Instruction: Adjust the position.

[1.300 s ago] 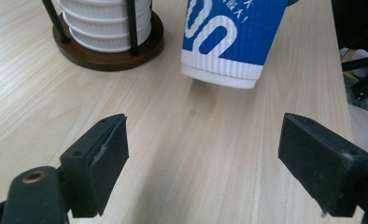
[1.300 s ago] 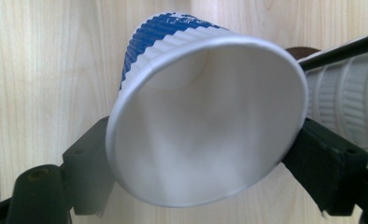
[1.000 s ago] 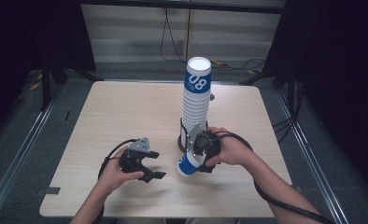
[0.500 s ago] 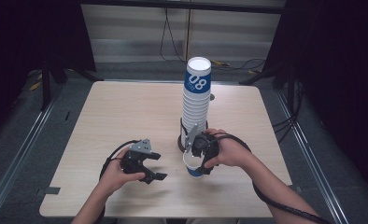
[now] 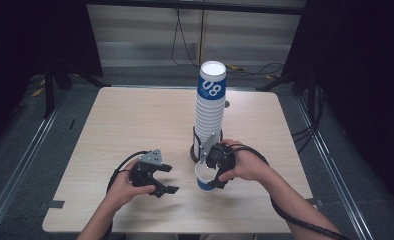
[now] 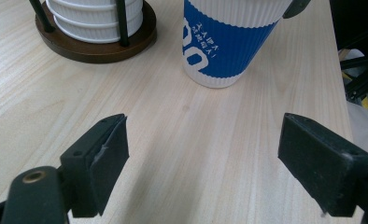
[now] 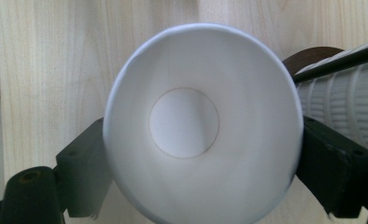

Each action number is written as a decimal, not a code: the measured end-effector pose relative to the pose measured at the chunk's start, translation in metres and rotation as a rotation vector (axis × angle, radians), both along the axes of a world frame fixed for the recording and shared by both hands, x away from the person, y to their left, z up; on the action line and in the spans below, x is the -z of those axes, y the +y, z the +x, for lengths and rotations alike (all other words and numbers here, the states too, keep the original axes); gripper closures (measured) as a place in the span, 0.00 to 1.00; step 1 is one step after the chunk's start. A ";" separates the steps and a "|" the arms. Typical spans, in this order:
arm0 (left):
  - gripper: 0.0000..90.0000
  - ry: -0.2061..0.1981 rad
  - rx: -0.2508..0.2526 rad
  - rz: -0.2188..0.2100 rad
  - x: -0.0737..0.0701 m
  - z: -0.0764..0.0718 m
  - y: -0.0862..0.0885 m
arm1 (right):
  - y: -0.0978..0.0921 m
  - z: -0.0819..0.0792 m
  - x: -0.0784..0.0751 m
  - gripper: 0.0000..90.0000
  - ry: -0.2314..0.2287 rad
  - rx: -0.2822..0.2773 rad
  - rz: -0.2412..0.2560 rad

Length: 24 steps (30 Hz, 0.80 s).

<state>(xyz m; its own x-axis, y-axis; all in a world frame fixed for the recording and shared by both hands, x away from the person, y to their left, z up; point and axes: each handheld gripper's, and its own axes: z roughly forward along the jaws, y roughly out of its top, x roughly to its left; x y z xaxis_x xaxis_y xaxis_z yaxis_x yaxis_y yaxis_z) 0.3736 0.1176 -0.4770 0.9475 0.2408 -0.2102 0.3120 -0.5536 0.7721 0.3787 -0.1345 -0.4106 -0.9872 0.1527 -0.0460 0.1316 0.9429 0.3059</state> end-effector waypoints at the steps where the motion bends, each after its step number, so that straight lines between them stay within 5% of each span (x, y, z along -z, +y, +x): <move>1: 0.18 0.000 -0.002 -0.005 0.000 0.000 0.000 | 0.000 0.000 0.001 0.15 0.005 0.000 0.003; 24: 0.18 0.003 0.009 0.003 0.002 -0.001 0.000 | -0.026 -0.006 0.013 0.15 0.042 0.096 0.097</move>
<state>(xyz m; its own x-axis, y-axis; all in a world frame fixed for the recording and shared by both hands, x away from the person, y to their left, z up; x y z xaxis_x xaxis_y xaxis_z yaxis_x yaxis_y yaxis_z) 0.3722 0.1173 -0.4792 0.9490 0.2330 -0.2122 0.3092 -0.5583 0.7698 0.3727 -0.1609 -0.4240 -0.9686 0.2480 0.0145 0.2341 0.8916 0.3875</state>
